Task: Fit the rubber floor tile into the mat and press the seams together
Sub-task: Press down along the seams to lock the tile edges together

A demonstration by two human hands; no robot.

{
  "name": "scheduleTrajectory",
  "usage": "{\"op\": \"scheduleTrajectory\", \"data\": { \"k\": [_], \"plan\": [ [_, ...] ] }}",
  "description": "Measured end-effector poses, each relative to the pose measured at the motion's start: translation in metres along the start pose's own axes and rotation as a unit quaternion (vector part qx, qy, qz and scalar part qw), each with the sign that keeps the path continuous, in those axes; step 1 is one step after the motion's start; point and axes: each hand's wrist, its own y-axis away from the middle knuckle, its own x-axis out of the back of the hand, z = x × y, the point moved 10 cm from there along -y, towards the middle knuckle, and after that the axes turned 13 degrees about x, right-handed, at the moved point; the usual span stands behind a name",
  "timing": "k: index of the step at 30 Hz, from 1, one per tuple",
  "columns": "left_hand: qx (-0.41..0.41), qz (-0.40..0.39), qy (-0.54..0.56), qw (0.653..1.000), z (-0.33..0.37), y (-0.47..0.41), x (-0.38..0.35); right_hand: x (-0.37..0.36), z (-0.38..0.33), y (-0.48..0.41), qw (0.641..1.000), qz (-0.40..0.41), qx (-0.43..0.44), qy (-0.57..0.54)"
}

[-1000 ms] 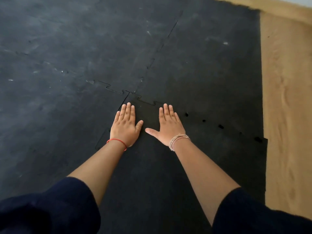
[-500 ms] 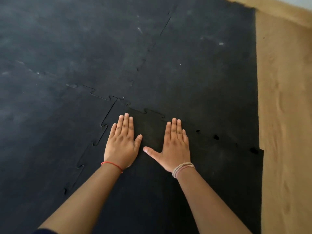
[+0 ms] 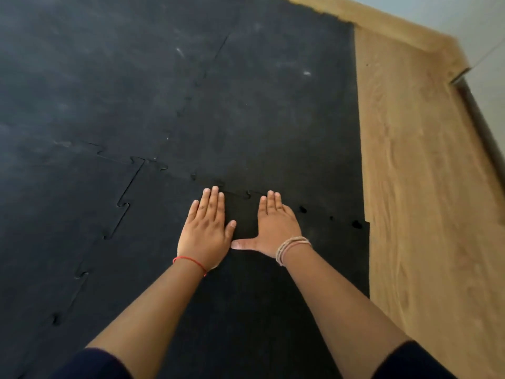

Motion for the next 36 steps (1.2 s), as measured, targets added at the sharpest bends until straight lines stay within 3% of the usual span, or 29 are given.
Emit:
{"op": "scheduleTrajectory", "data": {
  "k": [5,8,12,16,21,25,28,32,36],
  "plan": [
    [-0.009,-0.017,-0.022,1.000,0.002,0.002,0.001,0.001,-0.001,-0.001,1.000,-0.021,0.005,-0.008],
    [0.000,-0.033,-0.012,0.999,0.001,0.001,0.002,0.001,0.005,0.012,0.997,0.023,0.033,-0.070],
    [-0.007,-0.052,0.000,0.999,0.021,0.010,-0.003,-0.022,0.037,0.060,0.993,0.097,-0.012,-0.073],
    [-0.094,-0.066,-0.006,0.993,0.081,0.024,-0.013,-0.029,0.054,0.069,0.996,0.048,-0.022,-0.067],
    [-0.094,-0.054,-0.042,0.993,0.101,0.016,-0.019,-0.028,0.055,0.057,0.998,-0.023,-0.017,-0.057],
    [-0.092,-0.109,-0.049,0.989,0.101,0.015,-0.022,-0.025,0.057,0.059,0.996,-0.024,-0.004,-0.087],
    [-0.086,-0.142,-0.050,0.985,0.103,0.013,-0.024,-0.026,0.072,0.072,0.994,0.023,-0.024,-0.104],
    [-0.073,-0.066,-0.020,0.995,0.105,0.022,-0.020,-0.041,0.110,0.098,0.983,0.062,-0.130,-0.111],
    [-0.070,-0.026,0.005,0.997,0.107,0.020,-0.023,-0.045,0.118,0.087,0.986,0.027,-0.112,-0.119]
  ]
}}
